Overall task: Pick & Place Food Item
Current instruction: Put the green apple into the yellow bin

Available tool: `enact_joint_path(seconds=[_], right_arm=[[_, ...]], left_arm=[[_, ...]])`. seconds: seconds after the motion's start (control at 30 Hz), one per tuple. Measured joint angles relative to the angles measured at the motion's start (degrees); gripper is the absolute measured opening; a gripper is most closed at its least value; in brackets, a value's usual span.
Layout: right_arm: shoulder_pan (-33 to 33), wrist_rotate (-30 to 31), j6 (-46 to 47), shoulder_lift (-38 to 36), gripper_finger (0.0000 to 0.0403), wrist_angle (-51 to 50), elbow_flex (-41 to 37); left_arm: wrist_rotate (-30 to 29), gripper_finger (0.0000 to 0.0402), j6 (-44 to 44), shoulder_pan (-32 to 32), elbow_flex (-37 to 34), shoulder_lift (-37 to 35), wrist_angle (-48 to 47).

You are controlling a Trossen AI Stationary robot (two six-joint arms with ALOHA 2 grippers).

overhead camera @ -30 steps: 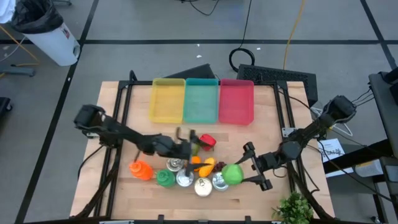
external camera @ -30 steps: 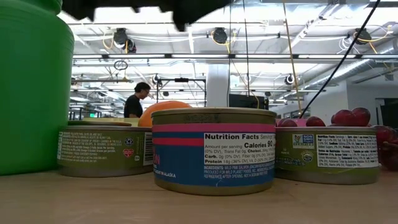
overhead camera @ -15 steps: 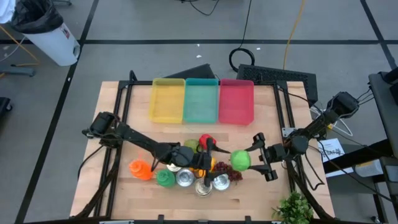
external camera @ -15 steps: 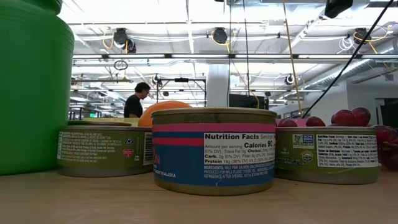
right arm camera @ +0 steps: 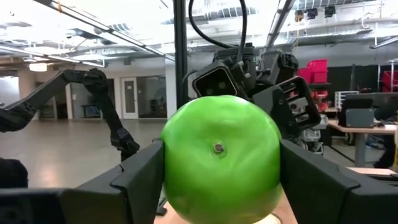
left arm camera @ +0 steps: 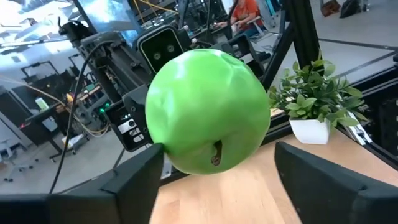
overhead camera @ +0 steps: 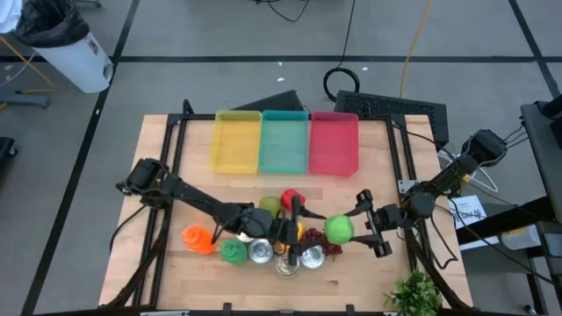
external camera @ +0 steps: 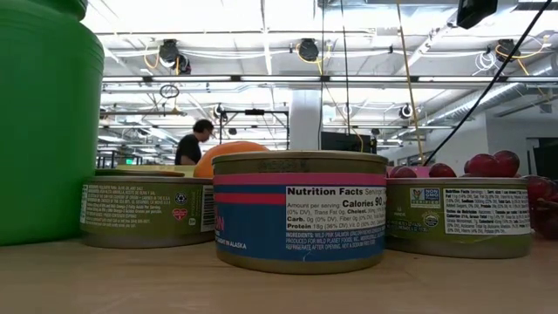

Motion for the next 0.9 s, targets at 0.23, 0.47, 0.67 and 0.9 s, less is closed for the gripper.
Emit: enact_joint_path(seconds=[0.23,0.47,0.67,0.9], right_arm=[[0.0,-0.3,0.9,0.0,0.0265,-0.1,0.0],[0.0,0.1,1.1,0.0,0.0268,0.0,0.0],[0.0,0.1,0.9,0.0,0.0265,0.3,0.0],[0.0,-0.6,0.2,0.0,0.0263,0.9,0.0]], left_arm=[[-0.5,0.0194,-2.1,0.2,0.0,0.0,-0.1],[0.6,0.014,-7.3,1.4,0.0,0.0,-0.1],[0.6,0.0122,-8.9,1.4,0.0,0.0,-0.3],[5.7,0.012,-9.0,1.5,0.0,0.0,-0.3]])
